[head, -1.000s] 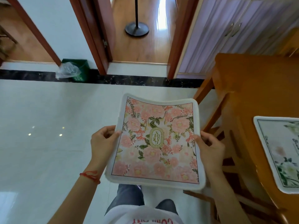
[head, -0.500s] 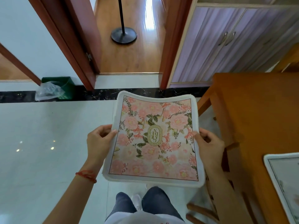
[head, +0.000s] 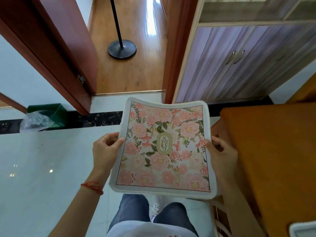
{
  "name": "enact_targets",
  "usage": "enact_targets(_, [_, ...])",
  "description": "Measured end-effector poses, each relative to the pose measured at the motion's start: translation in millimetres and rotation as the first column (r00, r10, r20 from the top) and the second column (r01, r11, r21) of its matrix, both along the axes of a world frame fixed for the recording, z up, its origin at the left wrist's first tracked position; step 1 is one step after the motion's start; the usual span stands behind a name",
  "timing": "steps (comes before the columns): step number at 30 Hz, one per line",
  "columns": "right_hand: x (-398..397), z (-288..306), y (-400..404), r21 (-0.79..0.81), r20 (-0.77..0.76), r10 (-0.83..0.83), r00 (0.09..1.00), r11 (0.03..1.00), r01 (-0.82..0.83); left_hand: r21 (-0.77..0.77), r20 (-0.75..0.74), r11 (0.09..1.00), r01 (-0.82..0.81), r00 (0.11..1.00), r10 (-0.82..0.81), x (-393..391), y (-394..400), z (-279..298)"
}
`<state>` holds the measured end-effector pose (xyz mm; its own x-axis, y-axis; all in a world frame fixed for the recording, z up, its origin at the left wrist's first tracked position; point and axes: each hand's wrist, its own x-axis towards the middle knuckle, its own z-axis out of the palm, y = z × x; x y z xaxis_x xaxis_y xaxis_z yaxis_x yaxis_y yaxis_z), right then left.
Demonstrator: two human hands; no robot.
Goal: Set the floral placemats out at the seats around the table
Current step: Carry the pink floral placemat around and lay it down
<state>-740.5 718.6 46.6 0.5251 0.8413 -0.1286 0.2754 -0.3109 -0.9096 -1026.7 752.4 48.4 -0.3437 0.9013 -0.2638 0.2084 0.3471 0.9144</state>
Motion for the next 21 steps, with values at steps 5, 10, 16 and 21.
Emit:
enact_targets(5, [7.7,-4.3,45.6,-0.006,0.044,-0.047,0.998,0.999,0.047,0.01,0.029,0.998,0.055,0.998,-0.055,9.8,64.6,-1.2])
enact_targets(10, [9.0,-3.5,95.6,0.03,0.057,-0.115,0.992,0.993,0.114,0.017,0.041,0.986,0.165,0.985,-0.166,19.9,137.6,-1.6])
enact_targets(16, [11.4,-8.6,151.5,0.023,0.024,-0.242,0.97,0.97,0.241,0.024,0.01,0.956,0.294,0.956,-0.294,32.5,227.3,3.3])
enact_targets(21, [21.8,-9.9,172.3,0.003,-0.011,-0.35,0.937,0.937,0.35,-0.005,-0.023,0.914,0.406,0.914,-0.406,58.1,281.1,5.7])
